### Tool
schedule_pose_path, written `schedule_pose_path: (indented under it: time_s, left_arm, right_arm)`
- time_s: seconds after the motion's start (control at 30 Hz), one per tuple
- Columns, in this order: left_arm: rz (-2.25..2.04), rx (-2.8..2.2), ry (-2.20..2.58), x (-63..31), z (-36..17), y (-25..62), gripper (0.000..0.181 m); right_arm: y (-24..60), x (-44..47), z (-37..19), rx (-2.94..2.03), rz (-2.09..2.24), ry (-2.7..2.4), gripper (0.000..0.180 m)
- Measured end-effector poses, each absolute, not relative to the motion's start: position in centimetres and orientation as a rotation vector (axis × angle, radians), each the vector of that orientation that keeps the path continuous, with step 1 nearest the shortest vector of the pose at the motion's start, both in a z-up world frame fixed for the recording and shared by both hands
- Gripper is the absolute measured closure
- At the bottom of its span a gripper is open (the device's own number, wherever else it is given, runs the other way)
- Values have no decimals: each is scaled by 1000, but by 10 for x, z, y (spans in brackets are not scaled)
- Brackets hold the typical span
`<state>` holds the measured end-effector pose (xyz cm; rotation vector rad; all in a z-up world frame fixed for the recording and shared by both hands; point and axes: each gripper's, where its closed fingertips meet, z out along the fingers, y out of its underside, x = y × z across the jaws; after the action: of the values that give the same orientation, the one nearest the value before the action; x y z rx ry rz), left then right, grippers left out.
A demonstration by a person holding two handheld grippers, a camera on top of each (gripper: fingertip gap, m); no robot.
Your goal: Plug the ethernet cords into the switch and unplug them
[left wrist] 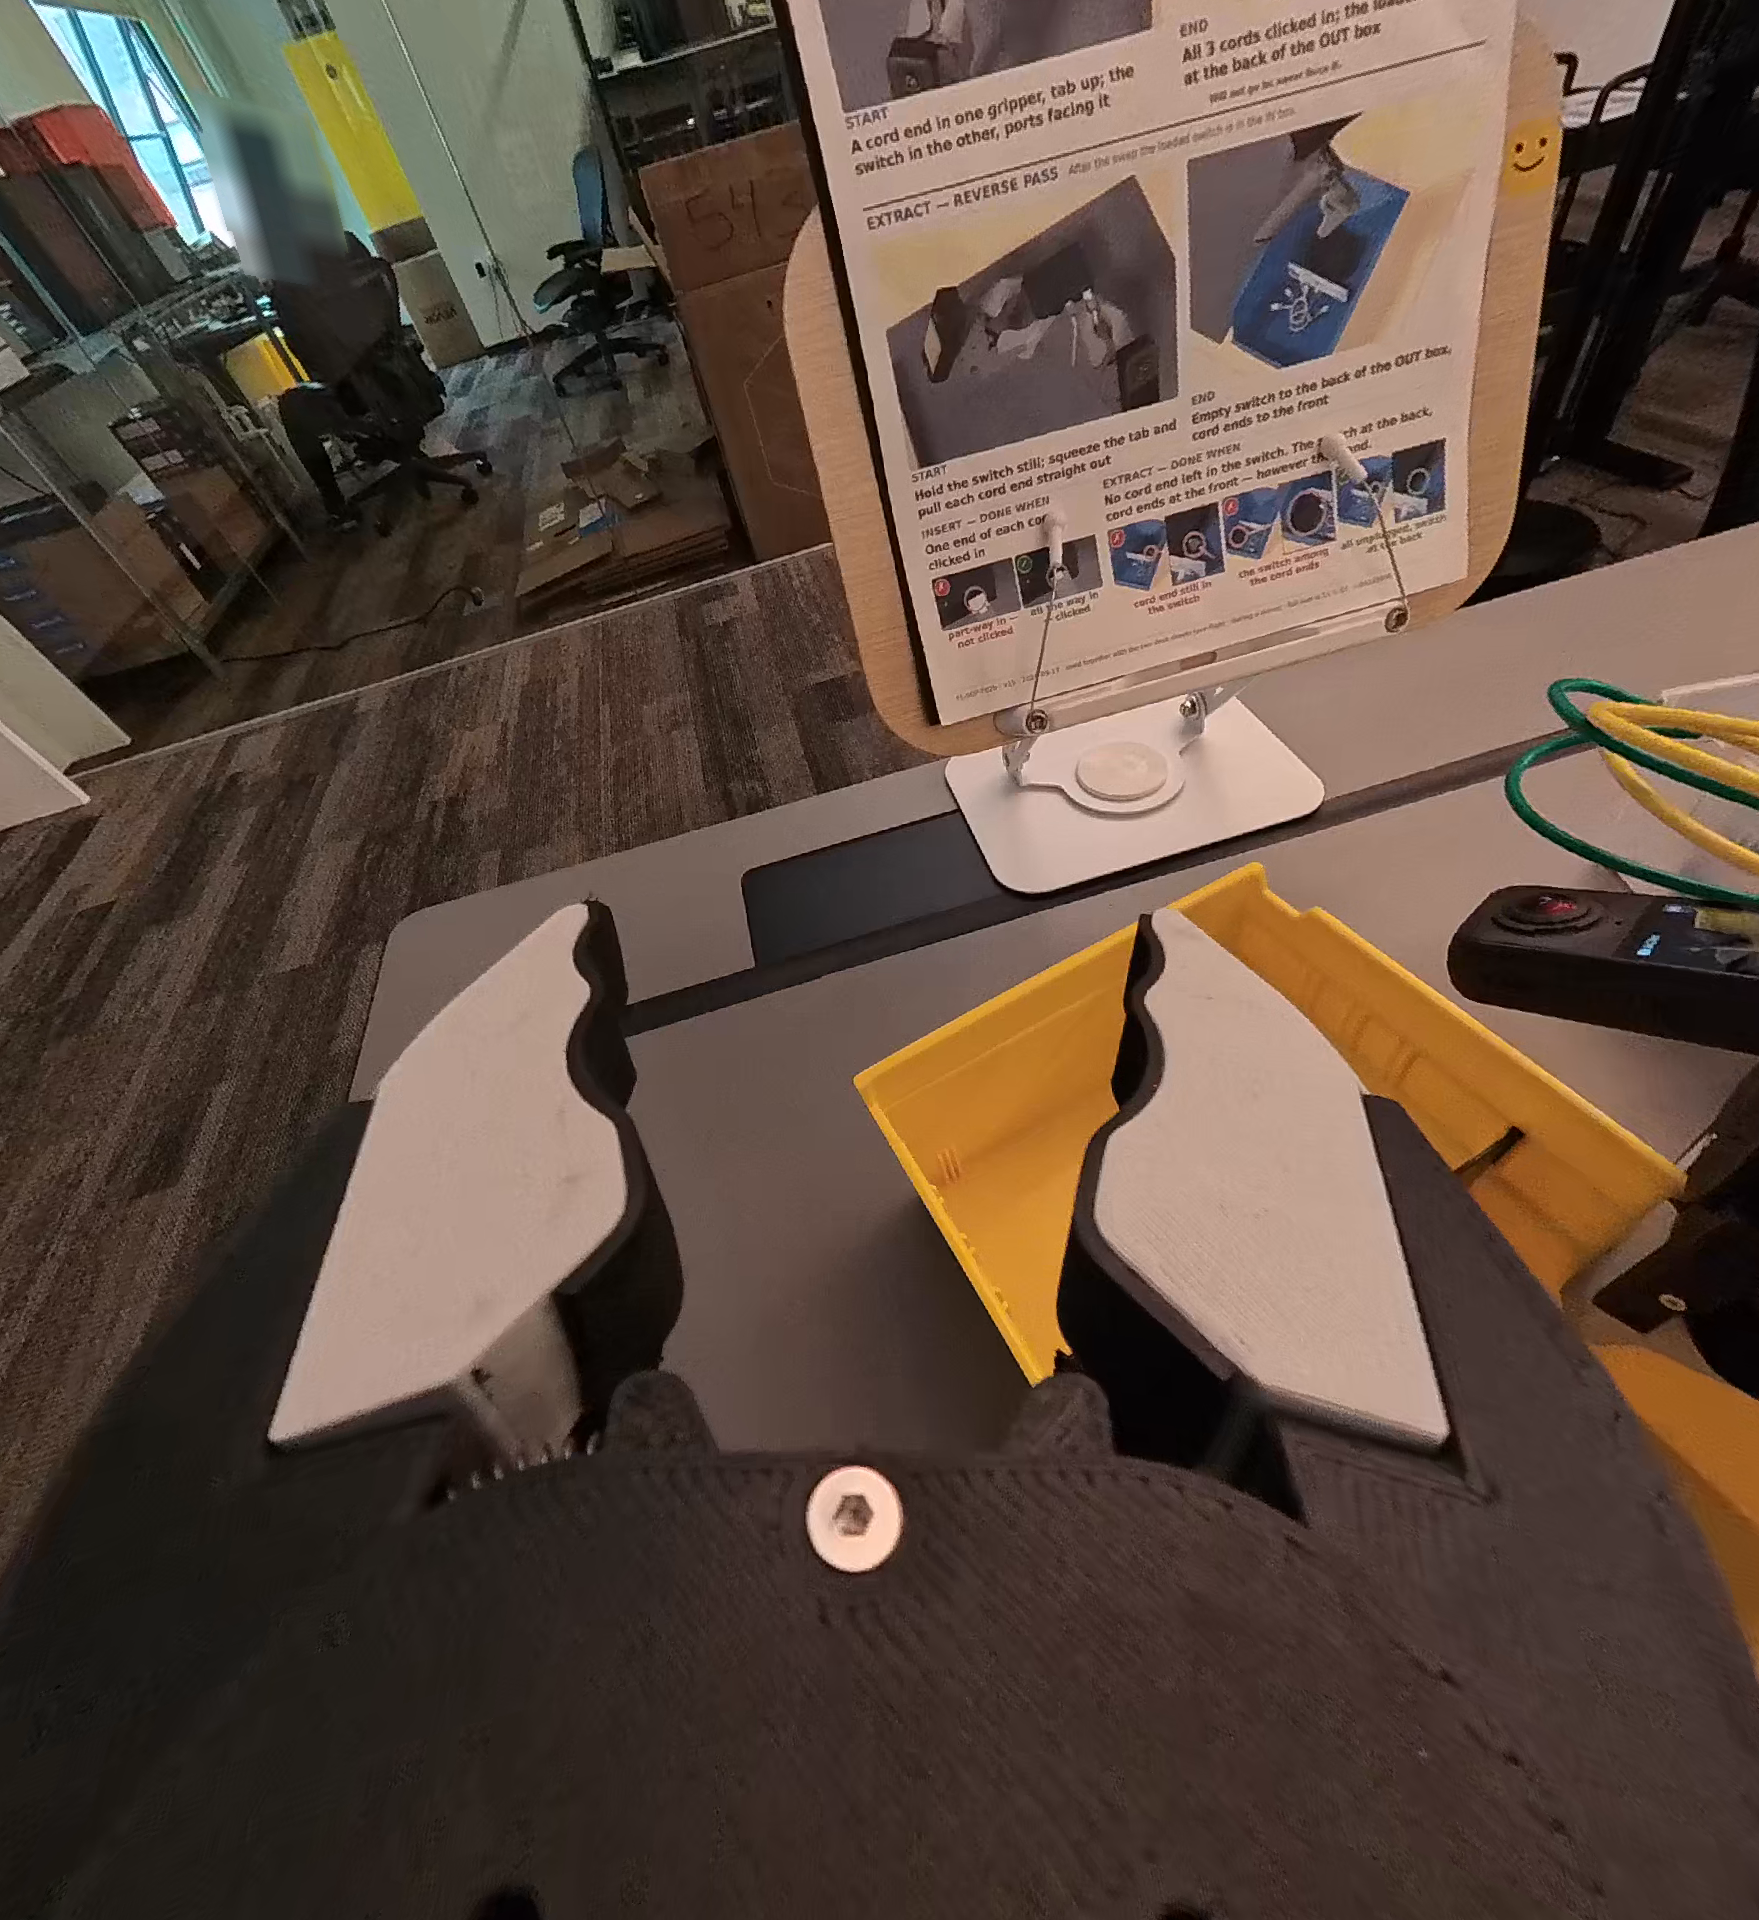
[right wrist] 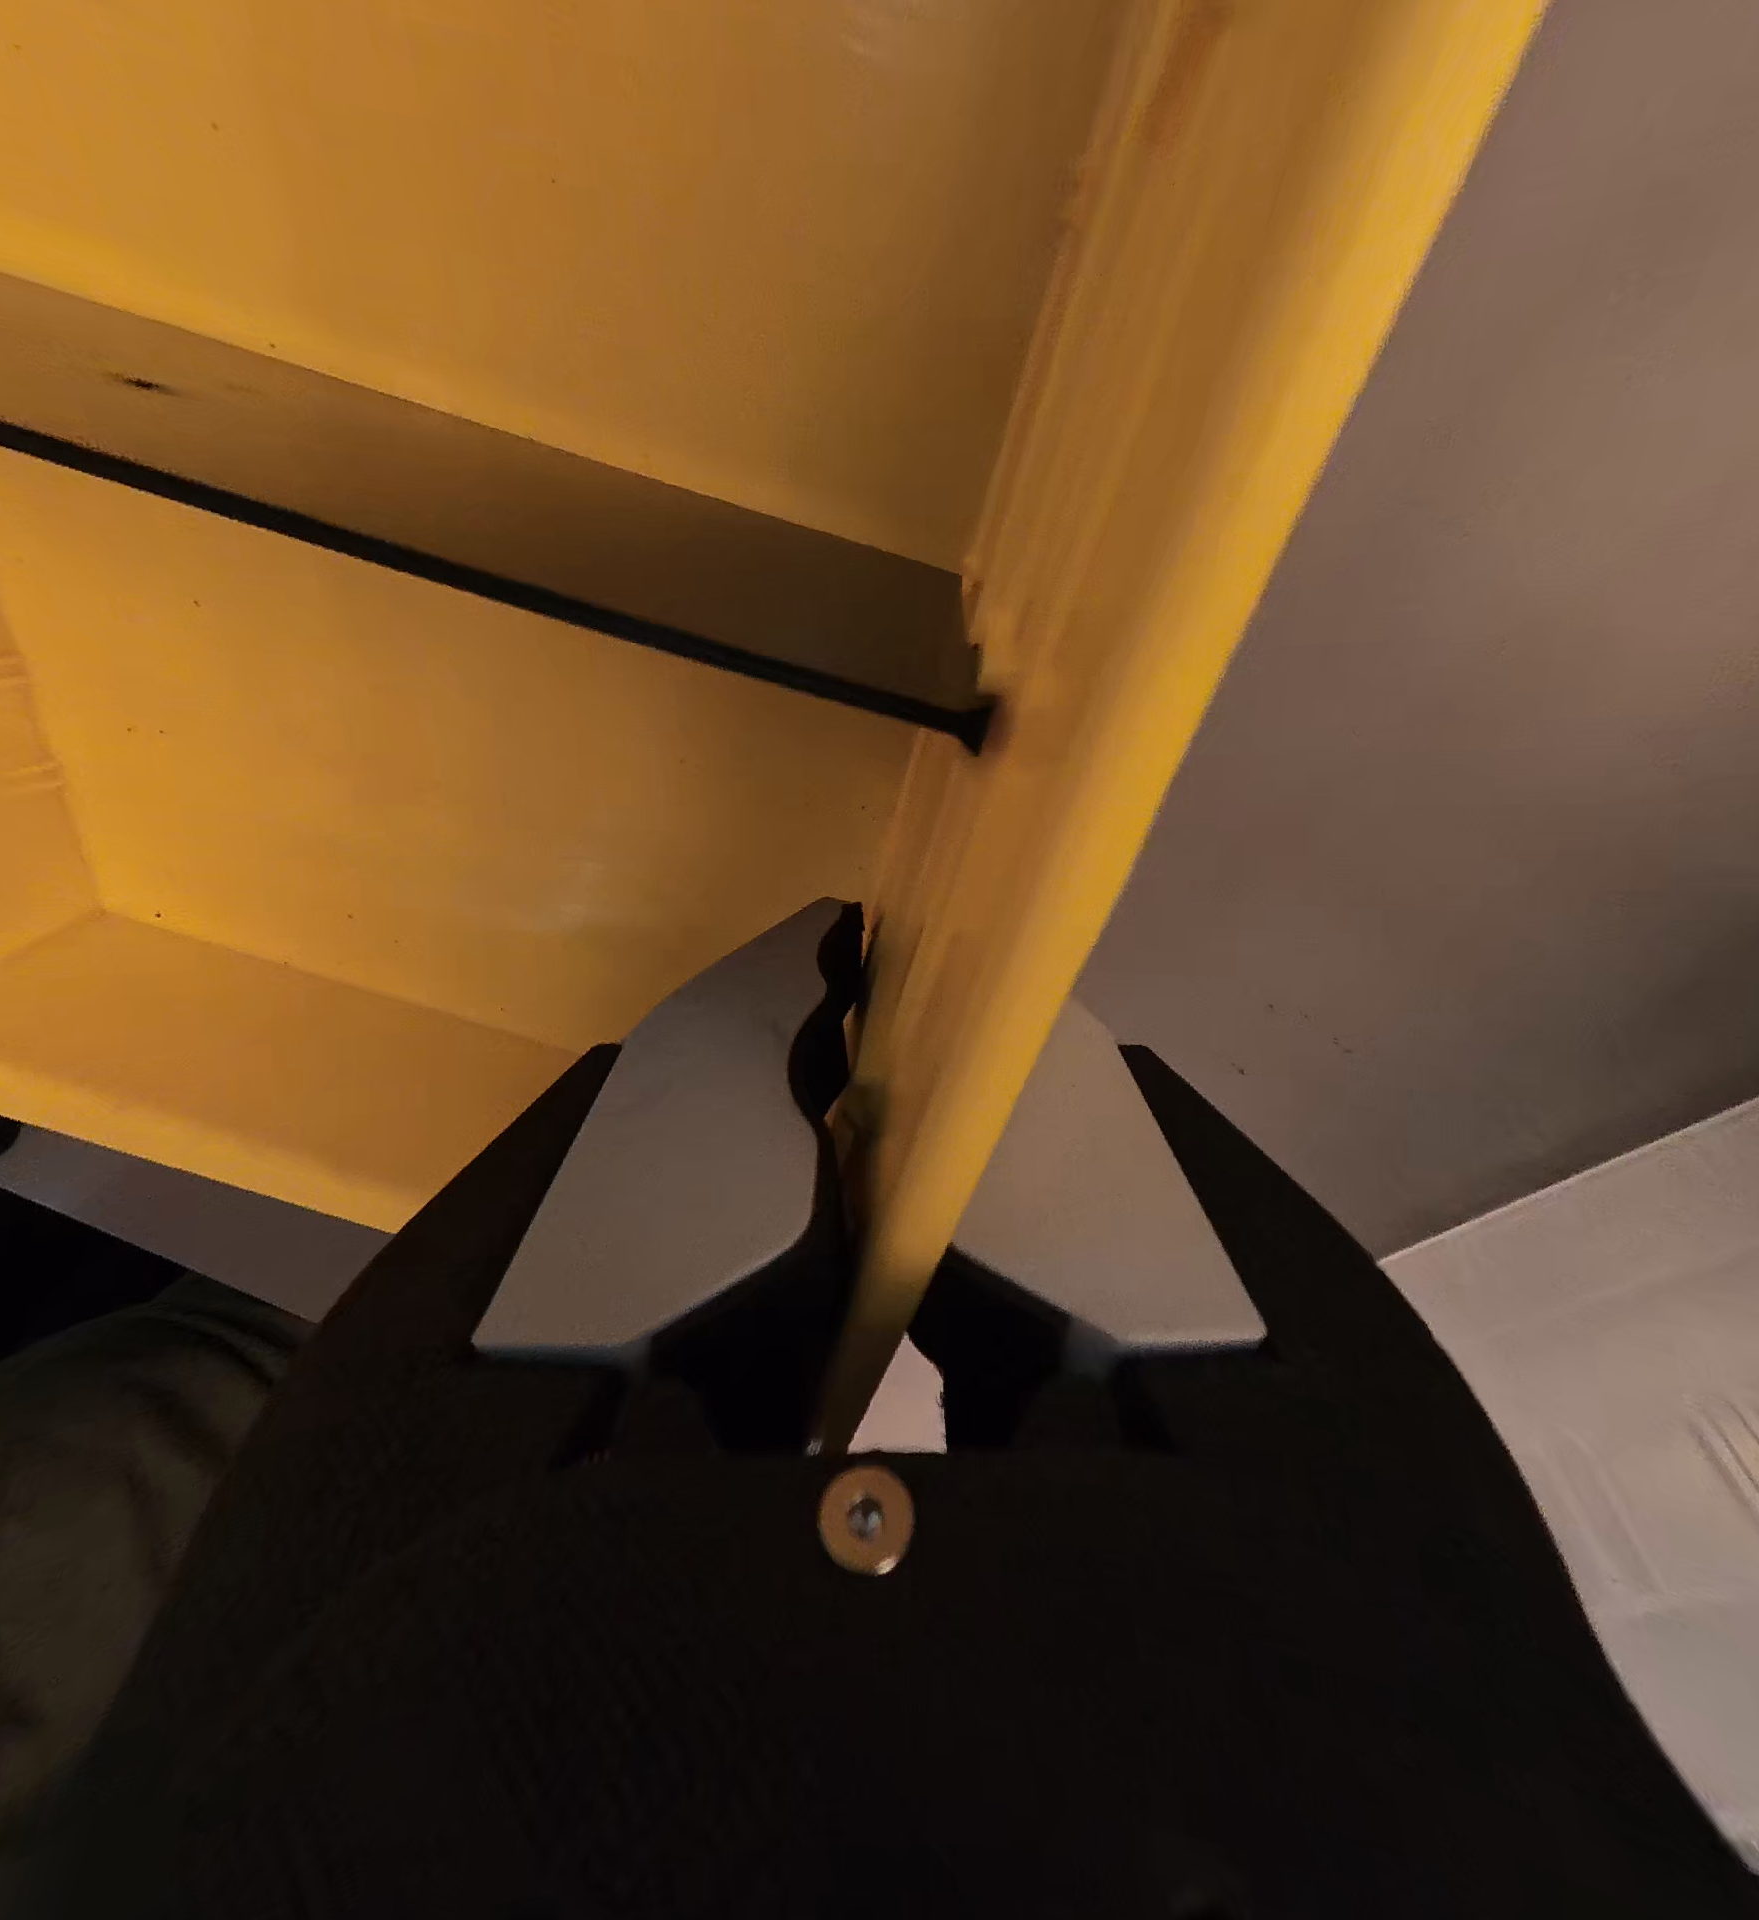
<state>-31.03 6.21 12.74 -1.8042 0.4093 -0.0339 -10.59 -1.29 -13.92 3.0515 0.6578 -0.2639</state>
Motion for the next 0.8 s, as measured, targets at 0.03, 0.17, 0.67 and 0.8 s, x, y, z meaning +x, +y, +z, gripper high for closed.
schedule_pose_path:
  time_s: [0.03, 0.17, 0.67, 0.8]
  left_arm:
    - [-37, -1804, 406, -311, 128, 62, 89]
    - [-50, -1803, 393, -315, 129, 62, 89]
    - [-296, -1534, -71, -422, 179, 51, 96]
    - [-617, -1689, 86, -378, 149, 59, 91]
  right_arm:
    - [-13, -106, -139, 3052, -256, 660, 175]
    - [-13, -105, -139, 3053, -251, 678, 175]
    - [-42, -90, -12, 3008, -379, 1071, 176]
    - [-54, -39, 67, 3096, -520, 1049, 176]
